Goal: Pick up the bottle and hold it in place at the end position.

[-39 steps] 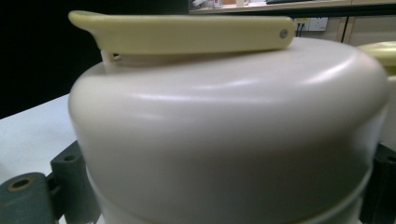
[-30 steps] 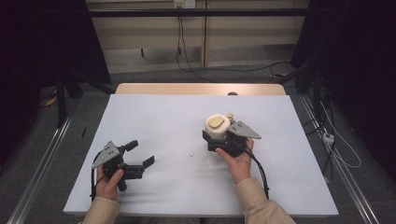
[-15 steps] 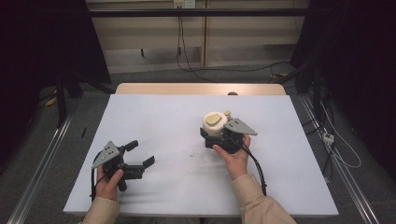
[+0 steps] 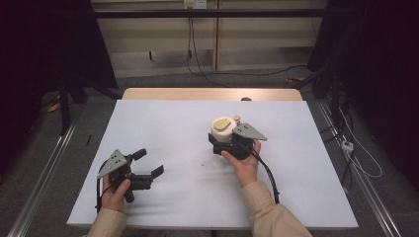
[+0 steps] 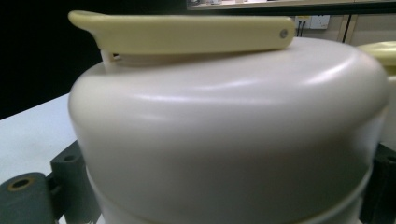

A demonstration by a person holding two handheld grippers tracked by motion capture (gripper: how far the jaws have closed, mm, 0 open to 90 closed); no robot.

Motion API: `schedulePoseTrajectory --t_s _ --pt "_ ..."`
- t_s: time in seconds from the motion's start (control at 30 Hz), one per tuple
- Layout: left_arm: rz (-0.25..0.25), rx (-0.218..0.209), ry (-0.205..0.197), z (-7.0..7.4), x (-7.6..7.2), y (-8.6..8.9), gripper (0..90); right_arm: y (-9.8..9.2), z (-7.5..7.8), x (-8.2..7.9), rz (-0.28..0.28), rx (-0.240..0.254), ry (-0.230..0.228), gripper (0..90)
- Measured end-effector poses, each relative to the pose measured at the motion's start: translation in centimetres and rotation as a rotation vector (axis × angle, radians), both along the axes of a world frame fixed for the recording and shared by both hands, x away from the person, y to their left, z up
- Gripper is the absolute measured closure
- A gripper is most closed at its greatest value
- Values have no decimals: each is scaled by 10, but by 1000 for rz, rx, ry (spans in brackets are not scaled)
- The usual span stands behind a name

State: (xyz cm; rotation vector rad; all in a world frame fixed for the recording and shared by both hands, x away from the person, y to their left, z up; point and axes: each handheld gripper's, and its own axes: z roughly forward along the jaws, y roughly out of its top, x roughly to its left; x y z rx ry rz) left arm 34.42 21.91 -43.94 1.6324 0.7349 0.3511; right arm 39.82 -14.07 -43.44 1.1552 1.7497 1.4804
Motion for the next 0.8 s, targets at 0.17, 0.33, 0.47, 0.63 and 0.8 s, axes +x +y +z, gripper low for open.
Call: schedulePoseTrajectory --t_s 0.17,0.33,0.47,0.63,0.8 --pt "0 -1 0 0 0 0 34 2 -2 2 -2 3 -1 63" --pt "-1 -2 1 0 0 0 34 4 0 7 -3 -9 -5 63" --pt "-2 -2 0 0 0 0 35 8 1 11 0 -5 -6 64" --pt "1 -1 0 0 0 0 35 14 0 13 5 -5 -6 63" --pt "0 -1 3 0 0 0 34 14 -3 16 -9 11 -1 63"
